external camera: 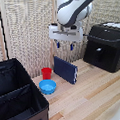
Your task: Gently grip the air fryer handle with your gripper and kindly pull it open by sliding your gripper away from the base. Gradually bring your gripper in line with the blue bowl and gently capture it, without tightening your grip too much. Securely place the blue bowl inside the opened air fryer with a steady position. Liberate your robot's gripper, and withdraw your gripper from the proximity of the air fryer.
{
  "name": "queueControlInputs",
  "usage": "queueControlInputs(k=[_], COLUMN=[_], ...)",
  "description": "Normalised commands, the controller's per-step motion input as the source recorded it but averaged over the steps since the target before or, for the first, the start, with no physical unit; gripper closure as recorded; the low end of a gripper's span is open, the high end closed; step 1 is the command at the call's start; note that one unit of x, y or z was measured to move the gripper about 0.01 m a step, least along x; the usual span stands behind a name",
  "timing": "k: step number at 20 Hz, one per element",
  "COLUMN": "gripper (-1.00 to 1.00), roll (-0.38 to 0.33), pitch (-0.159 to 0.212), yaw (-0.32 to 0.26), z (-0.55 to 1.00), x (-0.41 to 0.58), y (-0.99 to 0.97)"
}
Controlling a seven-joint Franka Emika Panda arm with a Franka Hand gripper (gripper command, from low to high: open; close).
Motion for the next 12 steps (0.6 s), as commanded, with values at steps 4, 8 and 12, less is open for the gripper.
queueControlInputs(k=[4, 8, 12], gripper=[-1.0, -1.0, -1.0], roll=[-0.375, -0.367, -0.33], pitch=[-0.094, -0.087, -0.074], yaw=[0.0, 0.0, 0.0], z=[-0.03, -0.19, -0.31], x=[0.0, 0.0, -0.007], y=[-0.14, -0.24, -0.34])
